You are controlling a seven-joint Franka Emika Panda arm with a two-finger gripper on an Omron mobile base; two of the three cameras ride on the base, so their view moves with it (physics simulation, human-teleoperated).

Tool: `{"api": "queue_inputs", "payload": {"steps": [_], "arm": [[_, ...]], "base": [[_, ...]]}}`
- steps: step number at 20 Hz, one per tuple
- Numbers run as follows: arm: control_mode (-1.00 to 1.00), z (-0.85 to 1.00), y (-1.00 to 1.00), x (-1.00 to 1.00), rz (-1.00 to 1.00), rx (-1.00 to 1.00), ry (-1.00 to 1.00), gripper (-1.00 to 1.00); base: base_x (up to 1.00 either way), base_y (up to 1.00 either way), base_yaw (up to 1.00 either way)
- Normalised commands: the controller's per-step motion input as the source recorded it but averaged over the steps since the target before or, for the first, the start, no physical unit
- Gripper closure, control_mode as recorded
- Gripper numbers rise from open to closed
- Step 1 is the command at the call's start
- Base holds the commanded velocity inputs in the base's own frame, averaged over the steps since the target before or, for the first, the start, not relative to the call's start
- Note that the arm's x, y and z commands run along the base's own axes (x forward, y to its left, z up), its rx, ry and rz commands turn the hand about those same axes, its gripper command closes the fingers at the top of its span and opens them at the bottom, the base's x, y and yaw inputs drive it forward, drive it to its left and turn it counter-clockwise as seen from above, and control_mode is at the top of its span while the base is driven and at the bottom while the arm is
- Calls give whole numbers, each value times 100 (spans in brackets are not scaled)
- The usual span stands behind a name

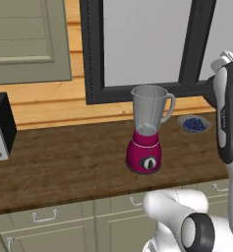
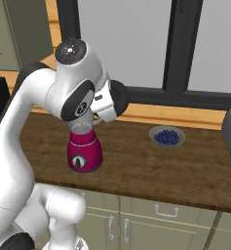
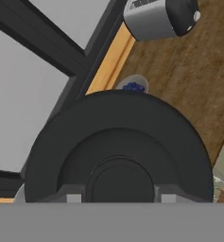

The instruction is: Close the lid blender by securely placing the lid on top.

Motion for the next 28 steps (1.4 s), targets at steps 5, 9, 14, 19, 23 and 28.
{"api": "queue_inputs", "payload": {"steps": [5,9,14,19,23,28], "arm": [[-100,33,41,0,1,0,0,100],[-100,29,37,-5,0,1,0,100],[-100,22,36,-15,0,2,-1,100],[-100,23,40,-8,0,2,0,100],[-100,25,43,2,0,2,0,100],[-100,4,46,22,0,0,4,100]], "base": [[0,0,0],[0,0,0],[0,0,0],[0,0,0],[0,0,0],[0,0,0]]}}
